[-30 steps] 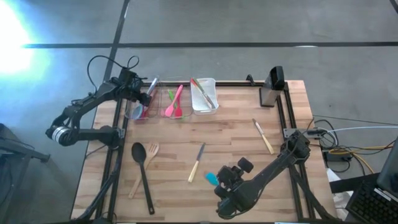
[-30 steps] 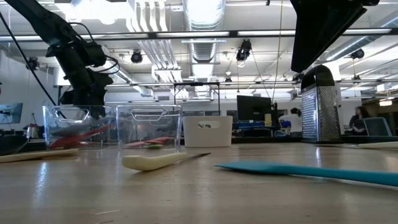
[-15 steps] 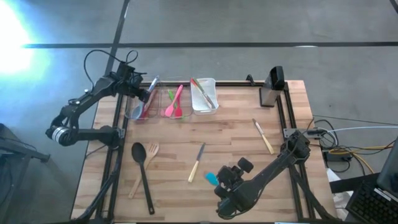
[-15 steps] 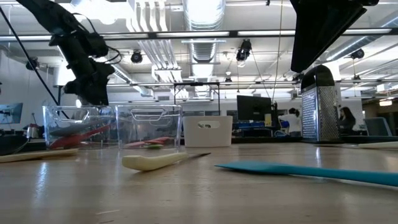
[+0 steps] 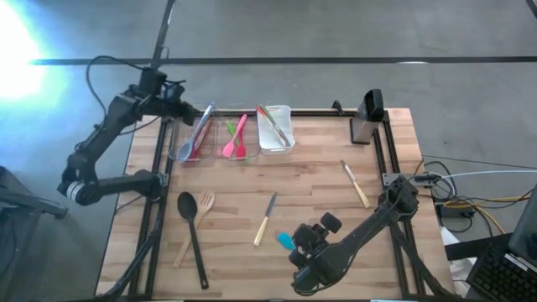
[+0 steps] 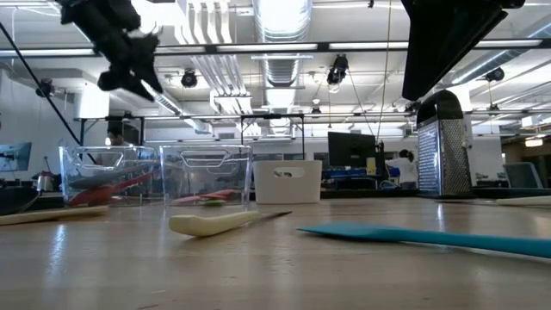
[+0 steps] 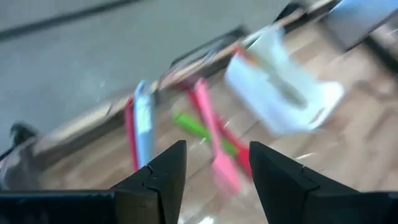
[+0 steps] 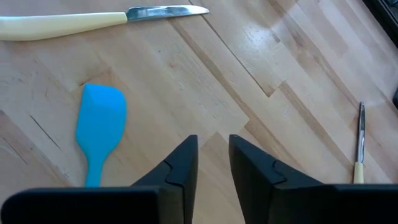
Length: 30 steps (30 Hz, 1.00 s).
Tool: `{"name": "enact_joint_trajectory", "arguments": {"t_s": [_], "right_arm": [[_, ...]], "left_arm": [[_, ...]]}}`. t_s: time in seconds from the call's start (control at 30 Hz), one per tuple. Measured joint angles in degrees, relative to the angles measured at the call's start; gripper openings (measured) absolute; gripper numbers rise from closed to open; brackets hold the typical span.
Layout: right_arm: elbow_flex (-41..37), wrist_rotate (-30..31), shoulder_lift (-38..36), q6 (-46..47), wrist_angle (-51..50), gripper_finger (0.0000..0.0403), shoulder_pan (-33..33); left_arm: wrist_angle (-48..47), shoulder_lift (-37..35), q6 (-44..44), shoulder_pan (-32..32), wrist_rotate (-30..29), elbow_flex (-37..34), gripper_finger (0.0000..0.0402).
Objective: Pick & Place Kitchen Items
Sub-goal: Put the top yellow table knife into the white bin
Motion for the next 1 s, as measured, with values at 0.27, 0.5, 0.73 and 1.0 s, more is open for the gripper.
{"name": "enact_joint_trajectory", "arguments": {"t_s": [0.27, 0.5, 0.73, 1.0], "right_arm": [[0.0, 0.0, 0.0, 0.0, 0.0, 0.0098, -0.2], [0.0, -0.1, 0.0, -0.2, 0.0, 0.0099, -1.0], [0.0, 0.0, 0.0, -1.1, -0.7, 0.0094, -2.0], [-1.2, -1.0, 0.0, -0.3, -4.5, 0.0105, -3.9]], "left_arm": [[0.4, -8.2, -4.0, -2.1, 7.7, 4.7, 0.0176], [4.0, -15.6, -9.6, -7.1, 10.5, 5.8, 0.0176], [8.2, -22.1, -12.0, -14.5, 11.0, 4.2, 0.0176], [15.3, -27.0, -10.4, -22.4, 12.3, -2.1, 0.0176]]}}
